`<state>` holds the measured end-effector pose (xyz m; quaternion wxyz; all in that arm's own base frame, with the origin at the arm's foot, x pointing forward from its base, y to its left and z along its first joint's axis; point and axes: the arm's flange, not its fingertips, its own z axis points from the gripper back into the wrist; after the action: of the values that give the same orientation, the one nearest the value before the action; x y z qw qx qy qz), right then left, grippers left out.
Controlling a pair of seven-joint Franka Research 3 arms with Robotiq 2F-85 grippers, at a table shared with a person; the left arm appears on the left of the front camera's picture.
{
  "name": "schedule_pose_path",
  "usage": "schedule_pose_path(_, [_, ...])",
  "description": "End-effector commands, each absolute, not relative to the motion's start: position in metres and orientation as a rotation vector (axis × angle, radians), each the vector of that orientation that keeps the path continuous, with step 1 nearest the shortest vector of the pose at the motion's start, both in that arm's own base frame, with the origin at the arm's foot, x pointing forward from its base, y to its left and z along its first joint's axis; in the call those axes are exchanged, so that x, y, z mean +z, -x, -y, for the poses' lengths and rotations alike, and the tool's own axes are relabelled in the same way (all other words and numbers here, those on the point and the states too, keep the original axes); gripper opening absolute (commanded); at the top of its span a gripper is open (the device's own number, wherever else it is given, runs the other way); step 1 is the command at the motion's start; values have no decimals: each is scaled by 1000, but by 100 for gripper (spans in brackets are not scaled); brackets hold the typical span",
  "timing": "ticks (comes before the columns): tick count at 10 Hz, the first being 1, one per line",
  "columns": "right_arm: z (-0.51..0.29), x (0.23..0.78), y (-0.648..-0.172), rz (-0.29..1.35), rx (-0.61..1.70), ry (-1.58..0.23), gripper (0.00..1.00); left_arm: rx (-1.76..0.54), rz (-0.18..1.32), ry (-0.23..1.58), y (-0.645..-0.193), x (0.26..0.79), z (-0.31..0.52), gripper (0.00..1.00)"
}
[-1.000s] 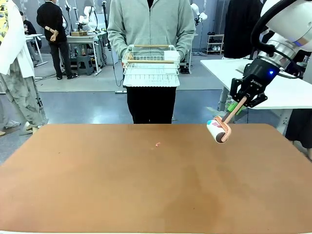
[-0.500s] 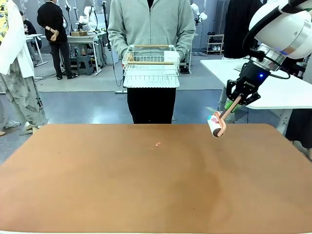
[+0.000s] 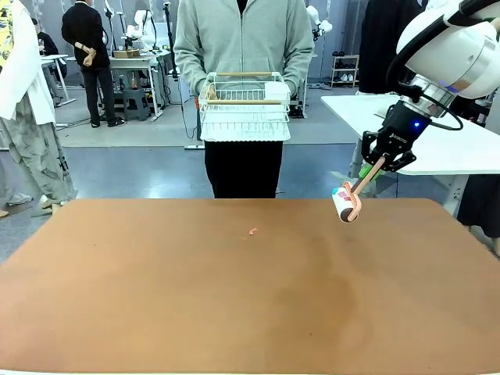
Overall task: Clean the table.
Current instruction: Clean the table with the Lint Roller when the human lifts the Dish drying rack.
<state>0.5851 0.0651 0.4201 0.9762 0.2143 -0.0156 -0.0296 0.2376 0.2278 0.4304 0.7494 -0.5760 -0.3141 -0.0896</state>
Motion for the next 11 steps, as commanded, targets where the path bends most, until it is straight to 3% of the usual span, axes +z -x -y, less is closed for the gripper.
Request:
schedule_pose_path(1, [-66, 424, -584, 39, -50, -432, 0, -201, 694, 1266, -234, 431, -229, 100])
schedule_pose_path(2, [-66, 424, -584, 39, -50, -432, 0, -201, 694, 1266, -234, 431, -229, 100])
schedule_pose_path(3, [-65, 420, -585, 32, -60, -432, 21, -201, 694, 1266, -234, 431, -229, 100])
schedule_pose_path(6, [-87, 395, -612, 11, -71, -488, 21, -201, 694, 1266, -234, 431, -229, 100])
schedule_pose_path(11, [-144, 360, -617, -15, -49, -525, 21, -201, 694, 1266, -234, 431, -229, 100])
